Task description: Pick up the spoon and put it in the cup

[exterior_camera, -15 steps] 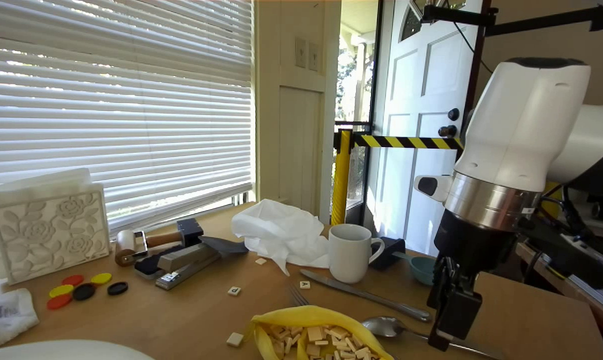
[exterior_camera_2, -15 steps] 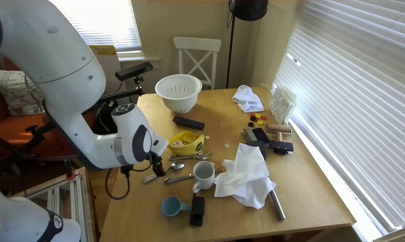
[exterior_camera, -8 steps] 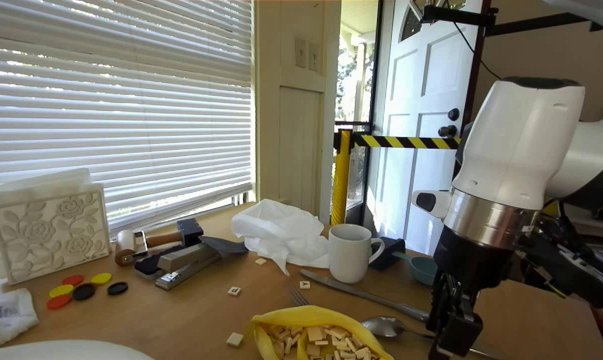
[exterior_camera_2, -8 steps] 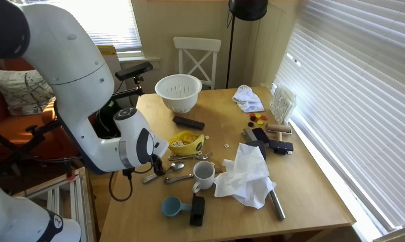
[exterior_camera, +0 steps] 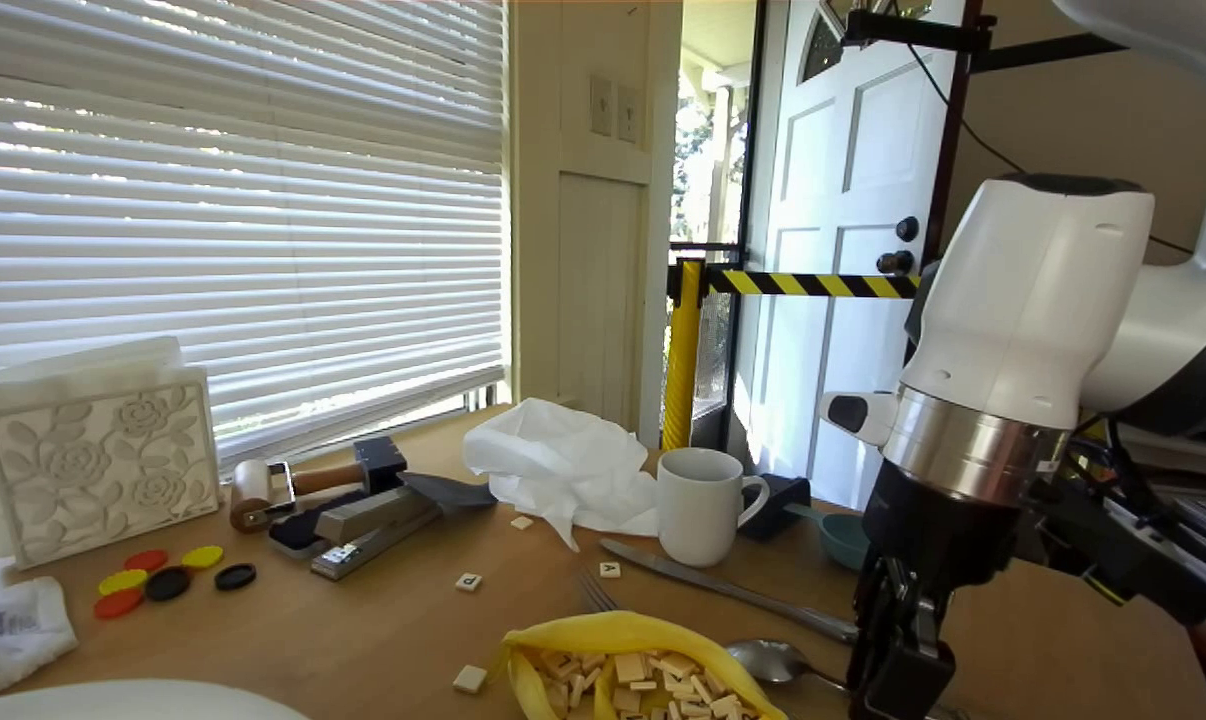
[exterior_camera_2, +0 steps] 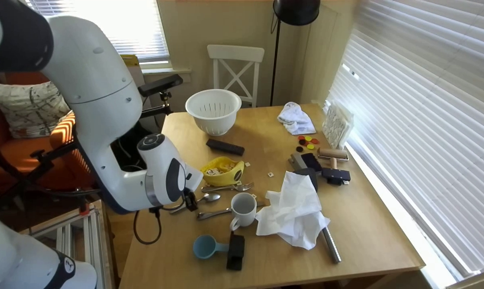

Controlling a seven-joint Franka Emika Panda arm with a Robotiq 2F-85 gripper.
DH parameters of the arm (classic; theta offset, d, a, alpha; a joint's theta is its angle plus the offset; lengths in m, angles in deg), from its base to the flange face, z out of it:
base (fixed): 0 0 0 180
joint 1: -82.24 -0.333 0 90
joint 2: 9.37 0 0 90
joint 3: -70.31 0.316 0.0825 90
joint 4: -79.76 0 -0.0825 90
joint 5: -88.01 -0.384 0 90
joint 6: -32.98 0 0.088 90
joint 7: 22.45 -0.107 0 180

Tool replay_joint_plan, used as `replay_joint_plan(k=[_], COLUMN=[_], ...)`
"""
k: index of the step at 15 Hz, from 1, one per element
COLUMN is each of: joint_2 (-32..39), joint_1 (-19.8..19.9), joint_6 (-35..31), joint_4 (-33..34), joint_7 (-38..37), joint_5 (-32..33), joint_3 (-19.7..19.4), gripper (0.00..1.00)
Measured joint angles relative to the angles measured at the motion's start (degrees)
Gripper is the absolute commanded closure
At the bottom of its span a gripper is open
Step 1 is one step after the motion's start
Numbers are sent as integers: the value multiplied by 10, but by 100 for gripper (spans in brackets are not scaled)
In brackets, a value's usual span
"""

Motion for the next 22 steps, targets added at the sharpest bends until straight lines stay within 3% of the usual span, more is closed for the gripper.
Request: replay_joint_plan(k=[2,3,8,16,22], joint_2=[3,4,6,-2,-7], joint_1=[-13,-19,-38,-34,-15], joint_6=[-11,-15,-23,-28,-28], joint_4=[0,0,-3,-17,-21], joint_7=[0,0,0,-13,-18], joint_5=[-1,-1,-2,-2,0], joint_3=[-12,-17,-35,-45,-25], gripper=[99,95,96,97,97])
